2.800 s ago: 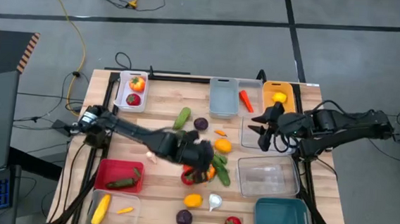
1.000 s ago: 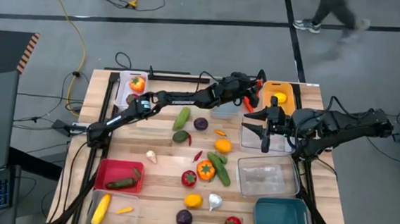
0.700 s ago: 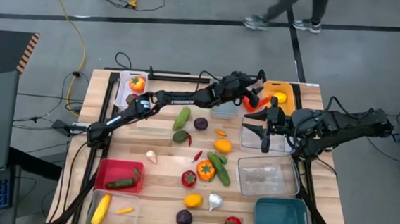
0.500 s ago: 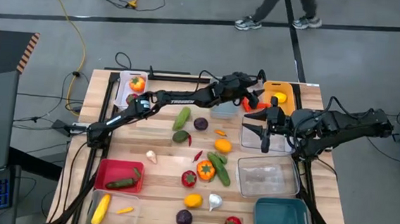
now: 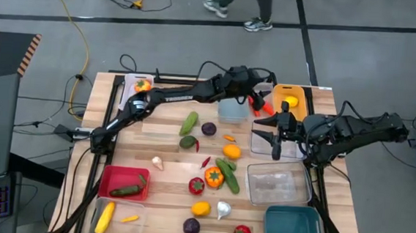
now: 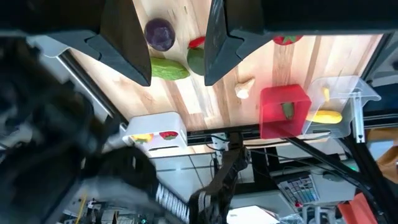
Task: Sort produce into baskets
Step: Put the top red tomato into the white bin
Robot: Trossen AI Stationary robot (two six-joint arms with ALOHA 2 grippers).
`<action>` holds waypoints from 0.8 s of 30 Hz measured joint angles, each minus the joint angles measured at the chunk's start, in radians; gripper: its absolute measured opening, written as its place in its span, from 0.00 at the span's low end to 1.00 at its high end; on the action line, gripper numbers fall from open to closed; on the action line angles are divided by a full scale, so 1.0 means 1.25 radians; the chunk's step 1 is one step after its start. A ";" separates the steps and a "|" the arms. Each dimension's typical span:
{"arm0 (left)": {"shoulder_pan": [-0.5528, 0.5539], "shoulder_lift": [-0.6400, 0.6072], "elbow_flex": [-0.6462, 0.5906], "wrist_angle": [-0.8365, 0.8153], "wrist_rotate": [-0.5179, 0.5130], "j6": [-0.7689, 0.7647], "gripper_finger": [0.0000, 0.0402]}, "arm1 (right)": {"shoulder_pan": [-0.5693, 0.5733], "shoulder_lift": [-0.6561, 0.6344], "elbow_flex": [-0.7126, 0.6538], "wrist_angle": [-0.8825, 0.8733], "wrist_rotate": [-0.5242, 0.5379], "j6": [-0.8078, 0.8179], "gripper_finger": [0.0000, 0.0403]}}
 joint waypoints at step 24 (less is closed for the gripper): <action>-0.141 -0.358 -0.008 -1.013 -0.001 0.081 0.64 | 0.045 0.000 0.000 -0.003 0.000 0.000 0.44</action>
